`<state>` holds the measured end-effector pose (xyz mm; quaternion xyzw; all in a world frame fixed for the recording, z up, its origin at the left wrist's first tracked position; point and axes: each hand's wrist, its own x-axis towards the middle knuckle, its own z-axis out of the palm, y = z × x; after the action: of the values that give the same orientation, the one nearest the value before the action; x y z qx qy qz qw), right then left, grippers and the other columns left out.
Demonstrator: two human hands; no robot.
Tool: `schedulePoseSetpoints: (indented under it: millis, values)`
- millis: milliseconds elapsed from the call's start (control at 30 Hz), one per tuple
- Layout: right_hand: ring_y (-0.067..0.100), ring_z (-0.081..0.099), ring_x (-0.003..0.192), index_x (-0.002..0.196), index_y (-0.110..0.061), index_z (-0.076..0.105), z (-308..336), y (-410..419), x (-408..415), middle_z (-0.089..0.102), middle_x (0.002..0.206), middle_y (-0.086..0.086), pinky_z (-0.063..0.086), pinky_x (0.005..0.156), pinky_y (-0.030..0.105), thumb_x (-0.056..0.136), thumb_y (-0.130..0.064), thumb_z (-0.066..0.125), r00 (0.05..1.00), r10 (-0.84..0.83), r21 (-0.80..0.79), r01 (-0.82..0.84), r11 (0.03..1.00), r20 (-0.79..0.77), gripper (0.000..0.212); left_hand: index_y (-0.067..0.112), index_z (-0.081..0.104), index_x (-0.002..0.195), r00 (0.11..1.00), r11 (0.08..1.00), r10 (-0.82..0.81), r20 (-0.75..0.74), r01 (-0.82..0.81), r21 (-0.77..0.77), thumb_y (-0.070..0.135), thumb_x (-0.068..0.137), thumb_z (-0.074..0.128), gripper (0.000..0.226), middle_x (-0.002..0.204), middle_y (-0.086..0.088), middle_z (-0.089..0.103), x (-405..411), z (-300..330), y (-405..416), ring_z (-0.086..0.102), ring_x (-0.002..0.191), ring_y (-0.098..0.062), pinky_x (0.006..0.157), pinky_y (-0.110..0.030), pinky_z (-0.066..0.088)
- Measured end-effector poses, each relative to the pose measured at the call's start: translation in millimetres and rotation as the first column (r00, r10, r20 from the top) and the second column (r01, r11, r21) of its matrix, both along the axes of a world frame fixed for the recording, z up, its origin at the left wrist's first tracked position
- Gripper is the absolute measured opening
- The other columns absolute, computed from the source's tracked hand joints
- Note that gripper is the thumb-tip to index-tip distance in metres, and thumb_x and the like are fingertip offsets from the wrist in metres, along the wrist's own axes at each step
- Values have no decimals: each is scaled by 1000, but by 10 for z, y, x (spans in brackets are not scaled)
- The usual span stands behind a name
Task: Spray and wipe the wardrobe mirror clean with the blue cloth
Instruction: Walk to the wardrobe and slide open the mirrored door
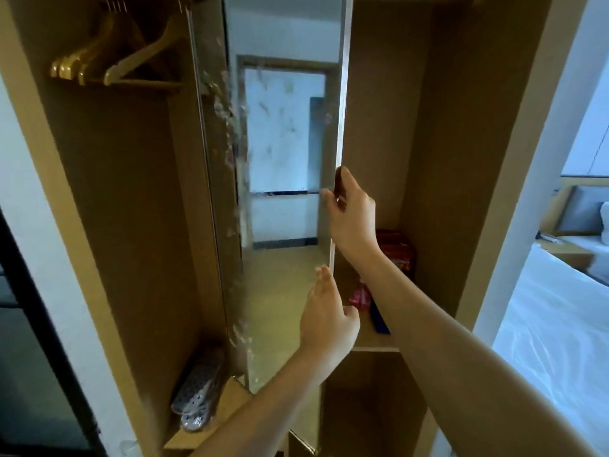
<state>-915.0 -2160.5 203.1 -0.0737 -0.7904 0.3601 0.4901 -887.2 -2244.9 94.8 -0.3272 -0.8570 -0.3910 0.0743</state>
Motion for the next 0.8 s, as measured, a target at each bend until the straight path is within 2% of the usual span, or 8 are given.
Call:
schedulePoseSetpoints:
  millis: [133,200,267,367,533,600,700,800]
  values:
    - [-1,54,70,128,-3,54,-8,197,-71,64,92,-3,45,67,9,98,-19,56,997,-71,33,71,997,14,34,18,-2,155,996,995,-91,23,92,-48,27,97,51,79,162,2,2,-90,-1,82,15,147,-14,116,-25,22]
    - [-3,49,63,125,-1,55,-11,256,-95,59,86,-7,38,60,3,98,-19,55,993,-114,26,114,993,15,32,16,-3,154,991,989,-129,30,131,-63,27,97,51,80,162,1,2,-139,6,113,15,147,-14,114,-23,20]
    - [-1,54,65,128,-4,55,-9,292,-128,63,88,-6,39,58,4,99,-19,54,991,-136,-4,136,991,19,32,17,-5,154,984,981,-173,39,176,-78,27,97,50,81,162,1,-2,-182,5,152,14,148,-15,114,-24,22]
    - [7,62,81,135,-12,53,14,319,-163,64,94,-10,50,75,17,100,-19,53,988,-150,-43,151,988,30,36,20,-9,154,976,972,-210,48,214,-101,29,97,50,82,162,2,-9,-250,-9,216,12,148,-16,115,-28,26]
    - [12,64,89,132,-14,56,18,436,-256,69,99,-5,54,86,29,100,-17,53,986,-164,-73,166,983,32,33,18,-11,153,972,963,-232,25,233,-135,29,98,49,83,161,2,-13,-365,-45,324,4,149,-15,114,-27,25]
    - [11,65,100,137,-16,52,9,506,-323,70,110,-1,53,89,24,99,-20,53,986,-162,-110,166,980,50,38,16,-10,153,974,962,-225,10,224,-155,28,98,49,82,161,2,-12,-421,-60,364,3,149,-14,113,-27,26]
    - [6,65,92,134,-18,56,2,581,-377,71,104,-4,49,74,7,99,-18,53,987,-150,-140,156,978,49,34,13,-10,153,972,952,-234,6,230,-200,27,98,47,81,161,-1,-12,-519,-45,410,-2,149,-15,114,-27,23]
    - [9,67,86,125,-14,60,-10,643,-442,71,95,-3,57,80,25,99,-18,53,986,-157,-142,163,976,53,27,9,-11,152,961,931,-275,24,272,-244,25,98,46,81,161,-4,-15,-611,-11,453,-9,148,-15,117,-26,12]
